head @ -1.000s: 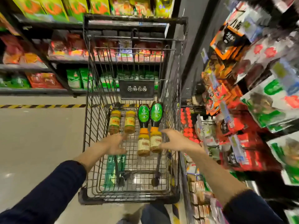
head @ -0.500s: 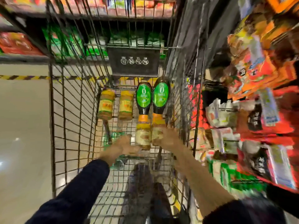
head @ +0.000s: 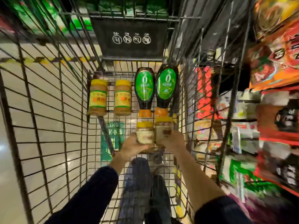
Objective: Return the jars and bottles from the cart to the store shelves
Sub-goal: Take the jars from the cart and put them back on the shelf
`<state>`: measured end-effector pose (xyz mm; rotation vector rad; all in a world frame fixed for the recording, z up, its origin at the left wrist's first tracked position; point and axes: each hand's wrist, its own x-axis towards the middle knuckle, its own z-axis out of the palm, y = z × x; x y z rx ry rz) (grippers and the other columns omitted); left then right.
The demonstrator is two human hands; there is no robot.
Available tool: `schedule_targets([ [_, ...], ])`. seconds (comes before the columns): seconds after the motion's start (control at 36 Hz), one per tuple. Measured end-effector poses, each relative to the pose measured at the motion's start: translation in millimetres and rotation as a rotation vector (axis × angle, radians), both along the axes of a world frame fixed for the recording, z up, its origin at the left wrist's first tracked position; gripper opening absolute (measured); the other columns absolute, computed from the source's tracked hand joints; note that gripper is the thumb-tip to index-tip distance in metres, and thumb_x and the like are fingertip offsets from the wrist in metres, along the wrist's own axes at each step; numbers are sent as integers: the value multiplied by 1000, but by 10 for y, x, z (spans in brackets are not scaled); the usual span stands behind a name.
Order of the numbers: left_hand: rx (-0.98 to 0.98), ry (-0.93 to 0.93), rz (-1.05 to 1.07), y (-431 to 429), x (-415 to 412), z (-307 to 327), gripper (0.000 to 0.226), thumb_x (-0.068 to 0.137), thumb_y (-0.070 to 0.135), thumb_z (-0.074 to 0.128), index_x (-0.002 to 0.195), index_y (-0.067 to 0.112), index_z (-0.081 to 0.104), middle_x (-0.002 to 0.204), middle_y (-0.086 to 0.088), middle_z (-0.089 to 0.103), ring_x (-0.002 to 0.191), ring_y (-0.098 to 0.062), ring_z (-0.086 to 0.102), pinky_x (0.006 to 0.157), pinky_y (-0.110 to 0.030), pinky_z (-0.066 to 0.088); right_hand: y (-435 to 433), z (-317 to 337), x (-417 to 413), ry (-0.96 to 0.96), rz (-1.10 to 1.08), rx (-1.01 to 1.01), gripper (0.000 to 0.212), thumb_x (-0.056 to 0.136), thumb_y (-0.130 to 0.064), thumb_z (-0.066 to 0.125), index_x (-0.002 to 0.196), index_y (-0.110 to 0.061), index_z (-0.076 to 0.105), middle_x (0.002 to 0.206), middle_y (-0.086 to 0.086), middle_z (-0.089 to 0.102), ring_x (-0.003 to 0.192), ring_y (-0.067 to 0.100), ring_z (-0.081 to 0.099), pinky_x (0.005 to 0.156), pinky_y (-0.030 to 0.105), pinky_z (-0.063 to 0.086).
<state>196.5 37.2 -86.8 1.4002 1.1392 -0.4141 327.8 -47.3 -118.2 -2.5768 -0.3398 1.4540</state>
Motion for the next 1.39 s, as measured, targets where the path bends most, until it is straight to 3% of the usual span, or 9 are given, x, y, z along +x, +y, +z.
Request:
schedule_targets([
  [0.17,-490,-25,425,113,-78,-354,56,78,15,69,128,2,48,127,-19,57,108,-31,61,92,-31,50,13,-101,38,80,-146,-20,55,66,-27,83,113,-9,62,112,10,68,106,26,62,90,33,51],
  [0.28,-766,19,908,170,-83,-465,33,96,16,37,101,-5,62,85,-29,69,69,-42,69,52,-54,53,10,-146,69,121,-263,-11,46,67,-21,83,107,-10,64,105,6,68,102,24,62,84,28,48],
  [0.33,-835,7,1026,166,-79,-544,37,103,18,26,105,-3,57,76,-28,70,78,-44,67,61,-55,54,12,-188,49,162,-284,21,57,51,-27,90,101,-15,66,103,2,69,100,22,63,92,32,50],
  [0.42,-736,34,927,178,-87,-489,39,102,21,28,97,-6,55,67,-31,67,100,-41,51,100,-51,35,-34,-351,24,217,-304,41,79,33,-37,91,103,-13,63,103,3,69,101,21,63,94,39,50],
  [0.64,-201,-3,149,103,-284,-626,56,56,28,89,104,28,60,107,1,68,100,-13,65,99,-37,49,-112,-430,-15,269,-369,152,69,34,-32,91,98,-17,70,98,0,74,94,19,69,93,41,53],
  [0.89,-251,-78,173,111,-244,-404,39,71,14,79,99,29,56,90,15,63,79,11,57,70,-4,45,-77,-278,-59,246,-448,125,84,26,-42,90,103,-21,67,104,-2,72,102,20,65,97,42,50],
  [1.0,-307,11,248,123,-259,-341,48,69,19,81,107,25,53,100,5,62,92,-9,58,96,-29,43,-60,-283,-104,203,-492,132,99,8,-50,85,100,-19,68,102,1,72,100,22,66,91,41,54],
  [1.17,-330,61,339,103,-373,-93,86,34,46,85,111,23,55,106,-2,66,106,-20,59,97,-36,45,-24,93,-148,318,-655,144,64,48,-23,91,101,-13,56,95,5,65,89,22,64,79,35,57],
  [1.39,-151,31,431,120,-458,442,107,29,51,86,123,12,54,106,-8,69,96,-20,65,92,-38,50,-116,605,-246,461,-743,260,69,47,-31,90,106,-9,60,100,9,68,91,21,66,66,28,57],
])
